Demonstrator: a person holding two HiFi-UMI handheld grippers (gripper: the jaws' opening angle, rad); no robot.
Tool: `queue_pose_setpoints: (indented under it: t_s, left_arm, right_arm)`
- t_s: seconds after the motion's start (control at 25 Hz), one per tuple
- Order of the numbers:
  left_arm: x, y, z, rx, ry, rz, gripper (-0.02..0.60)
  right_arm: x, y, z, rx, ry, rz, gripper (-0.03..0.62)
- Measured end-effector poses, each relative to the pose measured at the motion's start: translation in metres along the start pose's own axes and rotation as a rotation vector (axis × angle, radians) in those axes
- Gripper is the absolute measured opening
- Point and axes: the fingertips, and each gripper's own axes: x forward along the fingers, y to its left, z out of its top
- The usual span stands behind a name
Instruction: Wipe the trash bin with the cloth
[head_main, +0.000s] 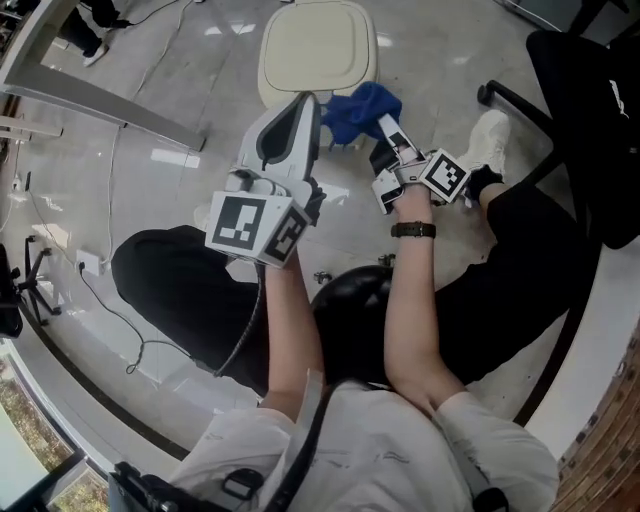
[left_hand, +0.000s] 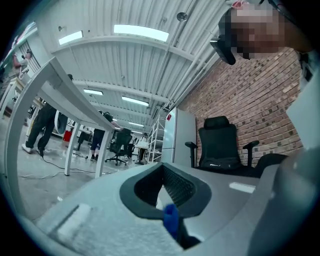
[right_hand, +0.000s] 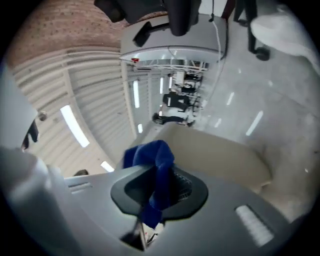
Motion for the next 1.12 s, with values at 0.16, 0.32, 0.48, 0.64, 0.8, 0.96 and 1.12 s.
queue_pose_setpoints:
  t_s: [0.16,0.32,0.48,0.64,0.8,0.96,1.12]
  left_arm:
    - [0.002,0.017,-0.012,-0.002,0.022,0.030,0.000]
    - [0.007,0.040,-0.030,-0.013,0.050,0.075,0.000]
    - [0.020,0.044,-0.043,-0.043,0.058,0.151,0.000]
    - [0.020,0.043,-0.043,-0.022,0.038,0.230,0.000]
    - [0.025,0.043,-0.034,0.053,0.050,0.321,0.000]
    - [0.021,0.025,-0.023,0.094,0.051,0.449,0.000]
    - [0.006,0.011,-0.012,0.112,0.031,0.535,0.000]
  right_arm:
    - [-0.022,-0.143,-0.060,0.132,0.082,-0.400,0.041]
    - [-0.025,-0.239,-0.100,0.182,0.150,-0.621,0.041]
    - [-0.040,-0.294,-0.105,0.180,0.300,-0.775,0.041]
    - [-0.036,-0.291,-0.099,0.113,0.426,-0.752,0.041]
    - [-0.042,-0.250,-0.086,0.026,0.512,-0.669,0.043]
    - [-0.025,-0.192,-0.050,0.001,0.488,-0.534,0.043]
    - [0.015,-0.100,-0.012,-0.070,0.428,-0.314,0.043]
